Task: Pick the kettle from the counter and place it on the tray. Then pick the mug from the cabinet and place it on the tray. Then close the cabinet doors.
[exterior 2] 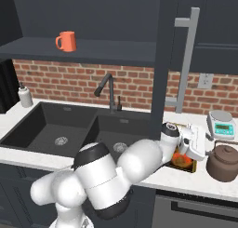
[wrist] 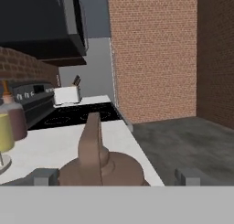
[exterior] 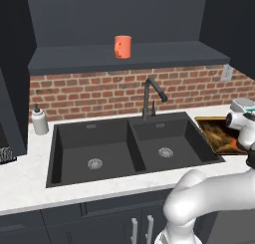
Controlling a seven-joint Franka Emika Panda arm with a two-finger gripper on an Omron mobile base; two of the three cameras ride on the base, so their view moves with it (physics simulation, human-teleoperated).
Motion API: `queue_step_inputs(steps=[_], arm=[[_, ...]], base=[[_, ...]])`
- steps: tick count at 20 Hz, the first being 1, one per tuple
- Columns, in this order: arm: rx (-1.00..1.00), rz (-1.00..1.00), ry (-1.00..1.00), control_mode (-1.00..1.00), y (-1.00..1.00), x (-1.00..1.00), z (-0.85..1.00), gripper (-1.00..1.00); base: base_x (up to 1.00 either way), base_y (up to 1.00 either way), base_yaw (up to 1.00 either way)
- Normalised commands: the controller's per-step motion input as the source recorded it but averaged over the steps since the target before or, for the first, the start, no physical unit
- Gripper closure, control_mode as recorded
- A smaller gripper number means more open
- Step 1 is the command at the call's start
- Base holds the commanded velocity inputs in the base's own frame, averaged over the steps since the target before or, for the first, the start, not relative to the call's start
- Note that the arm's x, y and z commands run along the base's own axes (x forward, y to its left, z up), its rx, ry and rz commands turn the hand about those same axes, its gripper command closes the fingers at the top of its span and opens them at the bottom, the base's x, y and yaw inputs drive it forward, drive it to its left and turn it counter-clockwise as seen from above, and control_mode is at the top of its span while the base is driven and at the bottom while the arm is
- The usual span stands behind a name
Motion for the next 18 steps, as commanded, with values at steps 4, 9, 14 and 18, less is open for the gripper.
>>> queue_step_inputs(steps=[4, 9, 14, 18], arm=[[-0.04, 0.0, 0.11, -1.0, -0.12, 0.23, -0.17, -1.0], [-0.03, 0.0, 0.1, -1.0, -0.12, 0.23, -0.15, -1.0], [-0.01, 0.0, 0.01, -1.0, -0.23, 0.11, -0.02, -1.0], [-0.02, 0.0, 0.0, -1.0, -0.28, 0.0, 0.0, -1.0]], base=[[0.0, 0.0, 0.0], [0.0, 0.0, 0.0], [0.0, 0.0, 0.0], [0.0, 0.0, 0.0]])
